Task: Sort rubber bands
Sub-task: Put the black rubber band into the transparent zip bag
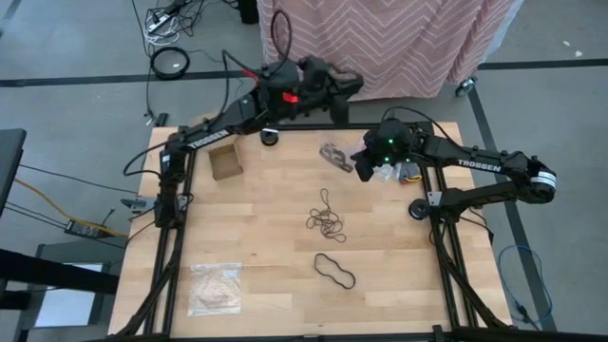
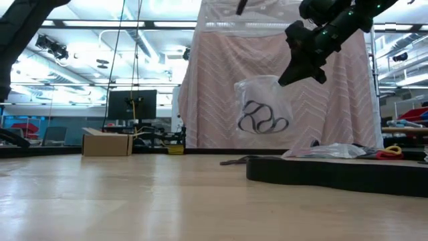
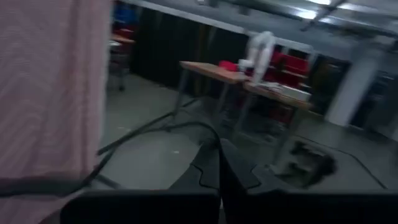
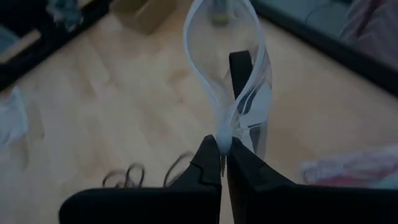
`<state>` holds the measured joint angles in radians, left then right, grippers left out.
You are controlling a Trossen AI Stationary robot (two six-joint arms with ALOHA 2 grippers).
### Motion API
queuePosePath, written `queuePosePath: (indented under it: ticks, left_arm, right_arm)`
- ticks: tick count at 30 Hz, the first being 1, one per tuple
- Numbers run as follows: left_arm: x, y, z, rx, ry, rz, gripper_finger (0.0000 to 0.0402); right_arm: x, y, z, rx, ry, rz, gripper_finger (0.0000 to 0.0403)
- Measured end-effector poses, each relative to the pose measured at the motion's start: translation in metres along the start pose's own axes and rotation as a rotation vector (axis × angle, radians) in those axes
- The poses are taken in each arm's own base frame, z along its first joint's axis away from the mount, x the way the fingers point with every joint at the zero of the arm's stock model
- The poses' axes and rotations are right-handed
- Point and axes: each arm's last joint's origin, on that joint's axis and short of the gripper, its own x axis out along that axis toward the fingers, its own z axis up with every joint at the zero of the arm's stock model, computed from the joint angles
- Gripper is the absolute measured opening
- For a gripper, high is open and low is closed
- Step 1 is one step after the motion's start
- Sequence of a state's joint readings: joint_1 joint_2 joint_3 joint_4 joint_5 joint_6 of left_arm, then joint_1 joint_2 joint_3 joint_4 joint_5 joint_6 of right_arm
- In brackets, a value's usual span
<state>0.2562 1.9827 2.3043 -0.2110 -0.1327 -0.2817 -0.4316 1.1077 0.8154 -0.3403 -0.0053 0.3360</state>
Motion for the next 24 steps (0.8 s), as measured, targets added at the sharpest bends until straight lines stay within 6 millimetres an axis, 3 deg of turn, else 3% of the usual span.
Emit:
queuePosePath:
  ticks: [10, 17, 24]
  left_arm:
    - [0.039, 0.030, -0.038, -0.109, -0.044, 0.128, 0.0000]
    - [0.054, 0.051, -0.057, -0.108, -0.013, 0.174, 0.0000]
    - [0.062, 0.060, -0.069, -0.104, 0.007, 0.183, 0.0000]
  right_arm:
    - [-0.001, -0.011, 0.014, 0.048, -0.169, -0.188, 0.0001]
    - [-0.002, -0.019, 0.016, 0.079, -0.182, -0.220, 0.0001]
    - [-0.002, -0.022, 0.017, 0.083, -0.183, -0.228, 0.0001]
